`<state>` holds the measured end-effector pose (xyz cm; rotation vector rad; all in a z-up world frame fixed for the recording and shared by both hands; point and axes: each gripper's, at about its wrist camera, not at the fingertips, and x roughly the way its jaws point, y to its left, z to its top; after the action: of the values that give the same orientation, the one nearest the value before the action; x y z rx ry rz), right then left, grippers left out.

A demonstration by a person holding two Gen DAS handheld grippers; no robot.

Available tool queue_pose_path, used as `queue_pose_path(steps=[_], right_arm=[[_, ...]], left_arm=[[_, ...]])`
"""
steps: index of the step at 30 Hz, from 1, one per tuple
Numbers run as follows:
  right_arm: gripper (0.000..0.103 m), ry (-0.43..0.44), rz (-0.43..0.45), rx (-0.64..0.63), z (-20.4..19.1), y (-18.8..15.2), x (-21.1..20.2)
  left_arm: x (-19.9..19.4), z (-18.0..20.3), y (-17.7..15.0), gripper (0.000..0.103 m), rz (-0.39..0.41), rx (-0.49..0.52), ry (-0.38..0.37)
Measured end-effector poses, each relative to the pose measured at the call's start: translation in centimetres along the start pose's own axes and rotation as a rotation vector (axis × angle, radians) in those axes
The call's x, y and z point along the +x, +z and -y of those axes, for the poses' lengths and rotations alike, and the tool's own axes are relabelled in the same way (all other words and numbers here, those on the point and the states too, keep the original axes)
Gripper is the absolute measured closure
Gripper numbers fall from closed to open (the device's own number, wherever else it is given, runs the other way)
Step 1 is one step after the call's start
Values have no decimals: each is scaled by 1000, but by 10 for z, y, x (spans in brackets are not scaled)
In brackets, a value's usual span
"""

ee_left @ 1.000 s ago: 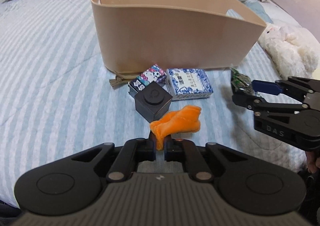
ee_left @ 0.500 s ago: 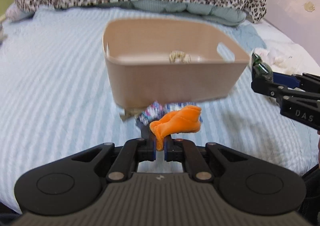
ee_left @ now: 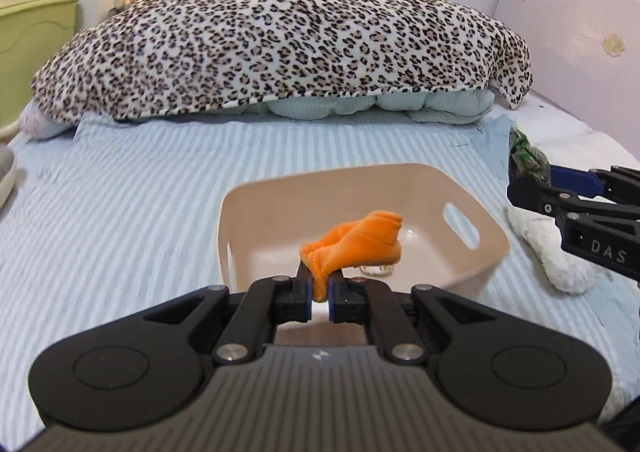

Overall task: Organize objects
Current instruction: 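Drop the orange cloth and green tea bag into the basket with both tools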

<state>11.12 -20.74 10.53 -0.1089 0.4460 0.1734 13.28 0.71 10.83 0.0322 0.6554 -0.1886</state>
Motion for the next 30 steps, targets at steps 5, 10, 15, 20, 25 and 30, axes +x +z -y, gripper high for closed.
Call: queue_pose_path(steps=[5, 10, 15, 20, 25, 30], right_arm=[[62, -11, 7, -5, -3, 10, 28], [62, -15, -46, -10, -7, 6, 65], [62, -19, -147, -40, -13, -10, 105], [61, -26, -220, -73, -20, -27, 127], [51, -26, -259, -88, -25, -39, 130], [33, -15, -226, -56, -20, -34, 114]], left_arm=[[41, -6, 23, 95, -9, 6, 50], [89, -12, 23, 95, -77, 19, 79], [124, -15, 11, 95, -160, 24, 97], [140, -17, -1, 94, -207, 34, 107], [138, -17, -4, 82, -211, 39, 98], [116, -14, 1, 40, -170, 51, 89]])
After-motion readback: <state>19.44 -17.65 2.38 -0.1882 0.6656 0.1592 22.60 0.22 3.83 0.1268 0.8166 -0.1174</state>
